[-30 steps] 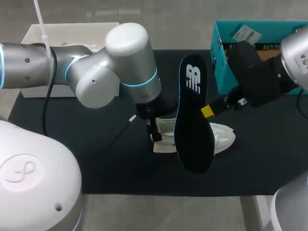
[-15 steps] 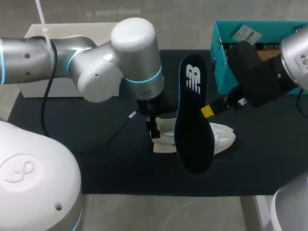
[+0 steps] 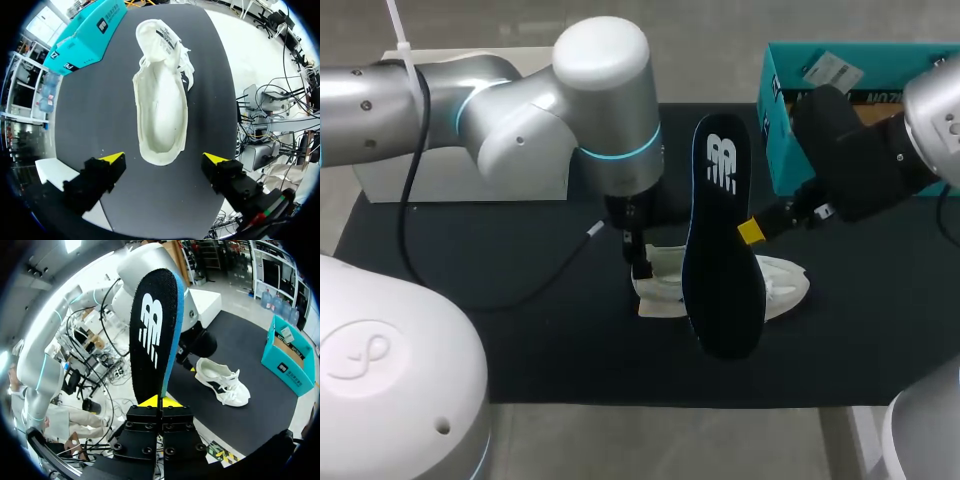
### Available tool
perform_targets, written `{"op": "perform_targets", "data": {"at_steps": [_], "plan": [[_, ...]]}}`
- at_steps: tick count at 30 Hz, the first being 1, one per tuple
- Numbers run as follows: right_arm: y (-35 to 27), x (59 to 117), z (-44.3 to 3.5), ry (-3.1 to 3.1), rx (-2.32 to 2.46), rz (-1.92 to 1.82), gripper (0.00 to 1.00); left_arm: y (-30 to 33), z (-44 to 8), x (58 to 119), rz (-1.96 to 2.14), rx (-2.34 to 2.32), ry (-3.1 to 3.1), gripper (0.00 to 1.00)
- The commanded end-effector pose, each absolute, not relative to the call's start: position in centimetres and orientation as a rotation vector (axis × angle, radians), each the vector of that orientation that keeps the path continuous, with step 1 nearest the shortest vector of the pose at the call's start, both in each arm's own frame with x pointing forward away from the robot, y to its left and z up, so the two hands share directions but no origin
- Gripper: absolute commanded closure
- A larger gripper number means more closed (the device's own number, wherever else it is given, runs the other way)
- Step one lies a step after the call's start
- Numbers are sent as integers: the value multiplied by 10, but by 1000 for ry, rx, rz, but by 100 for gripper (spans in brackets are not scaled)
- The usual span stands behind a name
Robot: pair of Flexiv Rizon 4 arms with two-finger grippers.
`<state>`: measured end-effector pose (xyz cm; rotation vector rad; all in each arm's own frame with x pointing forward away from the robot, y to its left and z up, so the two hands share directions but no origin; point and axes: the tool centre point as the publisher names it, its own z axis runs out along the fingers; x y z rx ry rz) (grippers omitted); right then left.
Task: Take the shoe out of the shoebox, open the shoe tongue, remove and reinsert the insole, then place the shoe into the shoebox
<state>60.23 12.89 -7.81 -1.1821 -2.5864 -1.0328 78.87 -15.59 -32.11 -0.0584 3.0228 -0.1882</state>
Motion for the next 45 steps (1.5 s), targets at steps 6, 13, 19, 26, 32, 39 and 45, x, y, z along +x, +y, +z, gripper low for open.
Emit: {"op": "perform_targets", "data": {"at_steps": [6,13,19,26,32,39,45], "plan": [[133,606,-78,-2586,-1182,-1024,100,-155,-322,789,-192,-56,3023,0],[133,606,-78,-2586,-1182,-1024,100,-155,-322,789,-192,-56,3023,0],[133,606,-78,-2586,-1182,-1024,100,-155,-322,789,-192,-56,3023,0],[133,606,-78,-2586,-1182,-1024,100,-155,-322,789,-192,-56,3023,0],[133,606,-78,-2586,-1182,-1024,100,-155,-322,789,-192,-56,3023,0],[133,606,-78,-2586,-1182,-1024,100,-155,-322,789,-192,-56,3023,0],[133,606,-78,-2586,-1182,-1024,100,-162,-314,795,-170,-19,2990,0]]}}
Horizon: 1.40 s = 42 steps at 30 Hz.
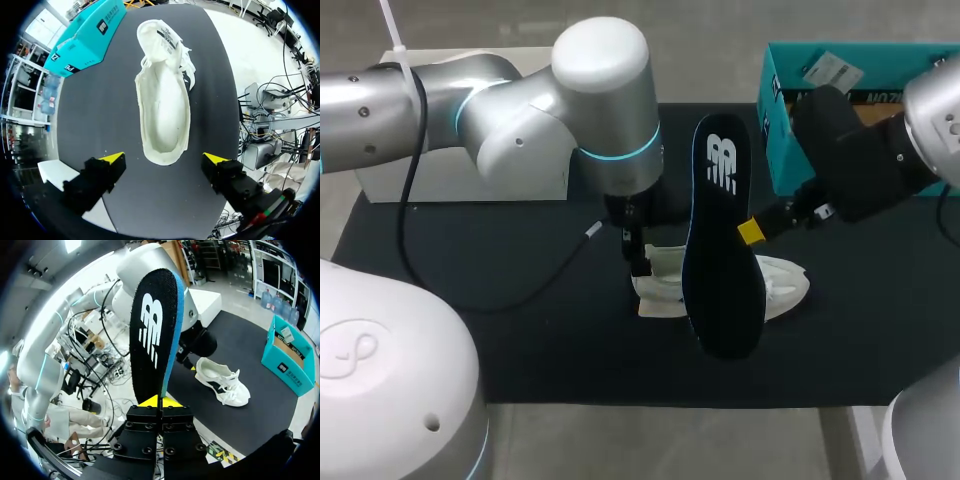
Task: Take the shoe out of the shoebox, open the shoe tongue, remove and reinsert the insole, then place the shoe into the shoebox
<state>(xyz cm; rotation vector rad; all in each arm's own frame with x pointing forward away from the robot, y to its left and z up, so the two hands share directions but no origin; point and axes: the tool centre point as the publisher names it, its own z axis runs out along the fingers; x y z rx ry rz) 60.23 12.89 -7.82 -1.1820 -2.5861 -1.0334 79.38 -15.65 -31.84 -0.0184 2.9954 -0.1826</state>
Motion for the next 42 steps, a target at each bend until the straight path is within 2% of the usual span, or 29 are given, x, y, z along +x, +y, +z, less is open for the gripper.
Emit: {"op": "perform_targets", "data": {"at_steps": [1,14,33,34,36,37,40,42], "plan": [[133,606,-78,-2586,-1182,-1024,100,-165,-314,798,-166,-14,2988,0],[133,606,-78,-2586,-1182,-1024,100,-216,-311,833,-169,123,2965,0],[133,606,-78,-2586,-1182,-1024,100,-278,-362,857,-77,137,3031,1],[133,606,-78,-2586,-1182,-1024,100,-278,-365,857,-75,123,3037,7],[133,606,-78,-2586,-1182,-1024,100,-278,-368,857,-79,89,3038,11],[133,606,-78,-2586,-1182,-1024,100,-276,-369,857,-83,80,3040,22],[133,606,-78,-2586,-1182,-1024,100,-274,-373,856,-73,83,3051,30],[133,606,-78,-2586,-1182,-1024,100,-270,-375,855,-79,73,3063,47]]}}
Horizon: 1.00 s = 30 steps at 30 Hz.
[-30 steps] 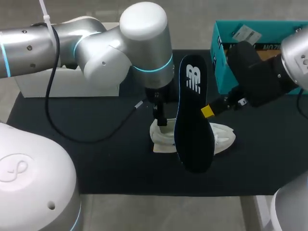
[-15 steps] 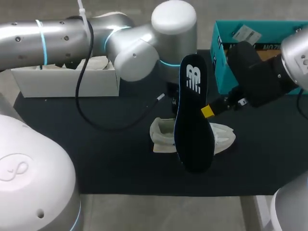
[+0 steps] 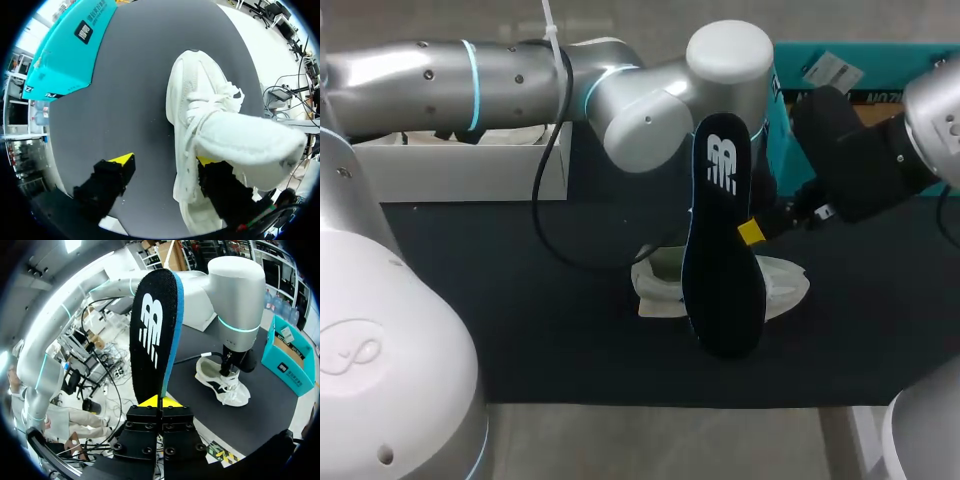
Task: Take the shoe out of the shoebox, open the shoe tongue, remove and reinsert the insole, then place the shoe into the shoebox
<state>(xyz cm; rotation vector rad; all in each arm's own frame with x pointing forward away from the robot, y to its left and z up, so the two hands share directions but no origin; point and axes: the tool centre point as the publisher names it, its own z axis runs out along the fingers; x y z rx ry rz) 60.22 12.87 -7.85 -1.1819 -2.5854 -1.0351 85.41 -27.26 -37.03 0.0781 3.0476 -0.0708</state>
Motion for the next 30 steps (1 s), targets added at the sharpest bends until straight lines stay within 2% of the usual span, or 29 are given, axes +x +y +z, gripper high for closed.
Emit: {"op": "perform_targets", "data": {"at_steps": [1,4,6,7,9,10,30], "plan": [[133,606,-78,-2586,-1182,-1024,100,-266,-376,853,-80,68,3064,50],[133,606,-78,-2586,-1182,-1024,100,-261,-376,849,-81,60,3066,52],[133,606,-78,-2586,-1182,-1024,100,-260,-377,847,-78,70,3070,58],[133,606,-78,-2586,-1182,-1024,100,-260,-379,847,-71,68,3071,67],[133,606,-78,-2586,-1182,-1024,100,-262,-382,847,-75,75,3087,93],[133,606,-78,-2586,-1182,-1024,100,-263,-384,846,-80,80,3090,100],[133,606,-78,-2586,-1182,-1024,100,-260,-377,833,-106,75,3104,100]]}}
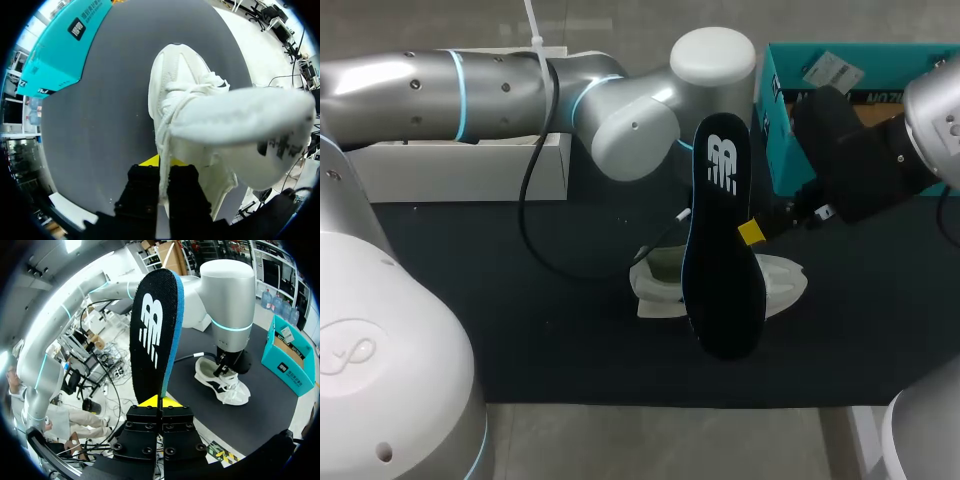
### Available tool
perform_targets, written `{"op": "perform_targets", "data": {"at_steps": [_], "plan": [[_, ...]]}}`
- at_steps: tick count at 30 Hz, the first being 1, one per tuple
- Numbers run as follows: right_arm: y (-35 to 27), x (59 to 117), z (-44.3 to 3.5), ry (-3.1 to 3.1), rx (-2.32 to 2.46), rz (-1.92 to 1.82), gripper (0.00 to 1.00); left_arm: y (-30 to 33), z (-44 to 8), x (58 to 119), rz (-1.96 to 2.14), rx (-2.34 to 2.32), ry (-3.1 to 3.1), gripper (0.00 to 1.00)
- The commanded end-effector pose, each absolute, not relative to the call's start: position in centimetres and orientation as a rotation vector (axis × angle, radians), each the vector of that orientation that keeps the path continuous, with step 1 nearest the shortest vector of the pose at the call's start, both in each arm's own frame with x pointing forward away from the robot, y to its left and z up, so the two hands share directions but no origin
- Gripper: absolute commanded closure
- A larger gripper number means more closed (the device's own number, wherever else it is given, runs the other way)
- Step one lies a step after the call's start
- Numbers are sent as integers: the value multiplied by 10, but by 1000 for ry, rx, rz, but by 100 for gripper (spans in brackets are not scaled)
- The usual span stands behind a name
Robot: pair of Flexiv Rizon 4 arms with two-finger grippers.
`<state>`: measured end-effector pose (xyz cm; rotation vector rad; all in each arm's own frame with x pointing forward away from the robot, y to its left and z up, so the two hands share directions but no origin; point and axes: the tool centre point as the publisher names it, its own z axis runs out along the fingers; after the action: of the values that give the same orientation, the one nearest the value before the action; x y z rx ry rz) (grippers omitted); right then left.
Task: Take the shoe out of the shoebox, open the shoe tongue, remove and reinsert the insole, then place the shoe into the shoebox
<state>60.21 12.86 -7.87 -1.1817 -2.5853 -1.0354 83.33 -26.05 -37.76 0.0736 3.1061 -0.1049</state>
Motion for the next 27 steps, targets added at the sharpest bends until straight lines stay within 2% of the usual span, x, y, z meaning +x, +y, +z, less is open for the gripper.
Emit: {"op": "perform_targets", "data": {"at_steps": [1,8,11,21,27], "plan": [[133,606,-78,-2586,-1182,-1024,100,-260,-377,833,-106,75,3104,100],[133,606,-78,-2586,-1182,-1024,100,-260,-377,833,-106,75,3104,100],[133,606,-78,-2586,-1182,-1024,100,-276,-377,850,-91,591,3110,100],[133,606,-78,-2586,-1182,-1024,100,-273,-333,865,3,1012,2968,100],[133,606,-78,-2586,-1182,-1024,100,-269,-314,867,63,1706,2689,100]]}}
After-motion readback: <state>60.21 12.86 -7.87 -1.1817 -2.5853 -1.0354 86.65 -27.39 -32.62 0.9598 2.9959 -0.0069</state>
